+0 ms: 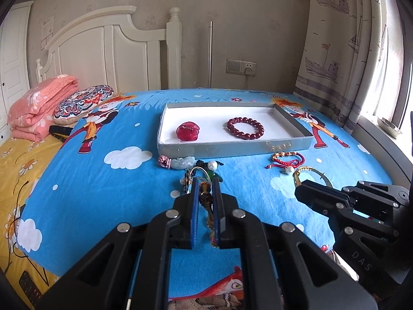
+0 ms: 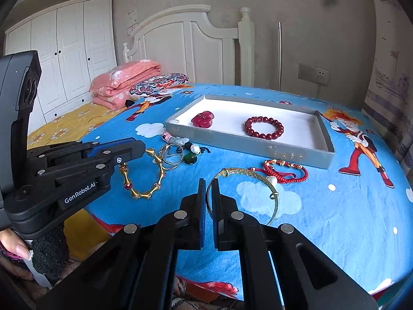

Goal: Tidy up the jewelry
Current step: 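Carry both gold pieces over the tray and open both tools inside it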

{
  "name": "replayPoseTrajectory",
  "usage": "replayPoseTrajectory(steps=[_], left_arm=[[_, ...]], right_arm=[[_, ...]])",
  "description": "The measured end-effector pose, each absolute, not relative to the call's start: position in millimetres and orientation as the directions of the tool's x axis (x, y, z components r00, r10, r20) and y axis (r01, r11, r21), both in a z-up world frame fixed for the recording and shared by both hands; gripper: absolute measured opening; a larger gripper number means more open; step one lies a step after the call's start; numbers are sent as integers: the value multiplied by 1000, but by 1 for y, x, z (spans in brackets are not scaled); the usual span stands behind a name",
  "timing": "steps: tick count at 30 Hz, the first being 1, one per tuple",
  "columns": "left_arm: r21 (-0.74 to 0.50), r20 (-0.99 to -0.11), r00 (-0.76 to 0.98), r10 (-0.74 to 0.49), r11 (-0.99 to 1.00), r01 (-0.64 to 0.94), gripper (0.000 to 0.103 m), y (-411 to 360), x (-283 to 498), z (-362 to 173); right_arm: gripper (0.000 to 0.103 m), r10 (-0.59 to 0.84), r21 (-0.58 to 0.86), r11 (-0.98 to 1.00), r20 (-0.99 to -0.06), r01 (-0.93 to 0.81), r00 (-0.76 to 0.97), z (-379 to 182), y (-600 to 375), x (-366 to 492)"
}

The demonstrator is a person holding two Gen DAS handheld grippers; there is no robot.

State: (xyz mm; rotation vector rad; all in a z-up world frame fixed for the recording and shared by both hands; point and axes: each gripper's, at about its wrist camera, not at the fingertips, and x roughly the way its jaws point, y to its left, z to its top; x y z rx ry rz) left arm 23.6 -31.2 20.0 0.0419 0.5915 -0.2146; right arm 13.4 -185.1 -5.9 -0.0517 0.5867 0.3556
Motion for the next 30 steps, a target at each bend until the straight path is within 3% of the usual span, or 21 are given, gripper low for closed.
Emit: replayPoseTrajectory(steps=[14, 30], left_arm=[[39, -472, 882, -11, 999, 34, 10, -38, 14, 26], [54, -451, 892, 21, 999, 5, 10, -42, 26, 35]], right_arm=[[5, 207, 55, 977, -470, -206, 858, 12, -190, 11], [5, 153, 28, 987, -468, -158, 870, 15, -194, 27]])
